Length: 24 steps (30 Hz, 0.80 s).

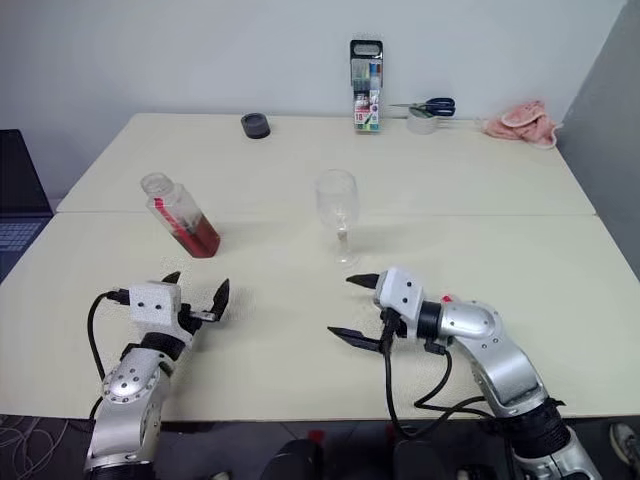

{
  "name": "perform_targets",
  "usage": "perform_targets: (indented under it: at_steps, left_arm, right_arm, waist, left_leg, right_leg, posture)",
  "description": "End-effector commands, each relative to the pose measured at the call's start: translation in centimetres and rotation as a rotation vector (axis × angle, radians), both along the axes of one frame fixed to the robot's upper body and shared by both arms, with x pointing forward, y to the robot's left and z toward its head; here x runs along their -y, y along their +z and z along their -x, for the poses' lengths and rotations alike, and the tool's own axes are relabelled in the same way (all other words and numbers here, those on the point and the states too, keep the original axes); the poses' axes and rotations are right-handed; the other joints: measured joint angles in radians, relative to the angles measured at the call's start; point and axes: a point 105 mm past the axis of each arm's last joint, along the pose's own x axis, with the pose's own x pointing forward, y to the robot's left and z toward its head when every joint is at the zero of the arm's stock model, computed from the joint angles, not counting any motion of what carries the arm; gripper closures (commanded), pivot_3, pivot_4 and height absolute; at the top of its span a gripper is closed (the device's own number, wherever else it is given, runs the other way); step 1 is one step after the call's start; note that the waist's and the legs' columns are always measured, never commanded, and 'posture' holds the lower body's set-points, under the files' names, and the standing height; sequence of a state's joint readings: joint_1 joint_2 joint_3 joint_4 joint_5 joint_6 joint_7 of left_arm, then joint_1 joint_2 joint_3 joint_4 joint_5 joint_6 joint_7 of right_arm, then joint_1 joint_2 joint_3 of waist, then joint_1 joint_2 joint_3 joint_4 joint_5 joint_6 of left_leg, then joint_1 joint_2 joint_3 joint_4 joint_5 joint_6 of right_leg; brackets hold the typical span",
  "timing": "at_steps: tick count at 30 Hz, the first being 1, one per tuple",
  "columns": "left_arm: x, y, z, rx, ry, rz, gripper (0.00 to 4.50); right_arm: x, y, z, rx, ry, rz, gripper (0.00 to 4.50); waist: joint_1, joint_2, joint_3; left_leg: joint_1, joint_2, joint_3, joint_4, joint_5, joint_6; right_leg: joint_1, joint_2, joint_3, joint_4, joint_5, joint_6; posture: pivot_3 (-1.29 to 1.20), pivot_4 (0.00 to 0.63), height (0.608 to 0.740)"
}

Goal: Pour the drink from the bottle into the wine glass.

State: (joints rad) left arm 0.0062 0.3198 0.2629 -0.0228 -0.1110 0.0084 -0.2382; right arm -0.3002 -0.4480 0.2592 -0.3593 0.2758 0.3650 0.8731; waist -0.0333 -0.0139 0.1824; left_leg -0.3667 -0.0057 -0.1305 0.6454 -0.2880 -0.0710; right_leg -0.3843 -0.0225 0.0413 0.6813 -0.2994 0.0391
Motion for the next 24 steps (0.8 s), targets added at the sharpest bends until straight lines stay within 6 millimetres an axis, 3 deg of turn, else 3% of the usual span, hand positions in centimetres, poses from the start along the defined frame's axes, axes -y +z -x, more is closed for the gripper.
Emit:
perform_targets:
  at_steps: [1,13,24]
  left_arm:
    - [-1.3,1.0,-0.6,0.029,0.062,0.029,0.00]
    - [-2.9,3.3,-4.1,0.041,0.036,0.024,0.00]
    - [-3.0,4.8,-5.7,0.062,0.025,0.022,0.00]
  right_arm:
    - [-0.9,1.9,0.4,0.013,0.036,-0.054,0.03]
    - [-1.9,2.7,-0.2,0.016,0.011,-0.082,0.03]
    - [-2.1,2.7,-0.3,0.023,0.008,-0.078,0.03]
  waist:
    - [0.003,0.000,0.000]
    - [0.003,0.000,0.000]
    - [0.003,-0.001,0.000]
  left_leg:
    - [0.000,0.000,0.000,0.000,0.000,0.000]
    - [0.000,-0.001,0.000,0.000,0.000,-0.001]
    - [0.000,0.000,0.000,0.000,0.000,-0.001]
  right_leg:
    - [0.000,0.000,0.000,0.000,0.000,0.000]
    - [0.000,0.000,0.000,0.000,0.000,0.000]
    - [0.000,0.000,0.000,0.000,0.000,0.000]
  posture:
    - [0.00,0.150,0.740]
    - [0.00,0.150,0.740]
    - [0.00,0.150,0.740]
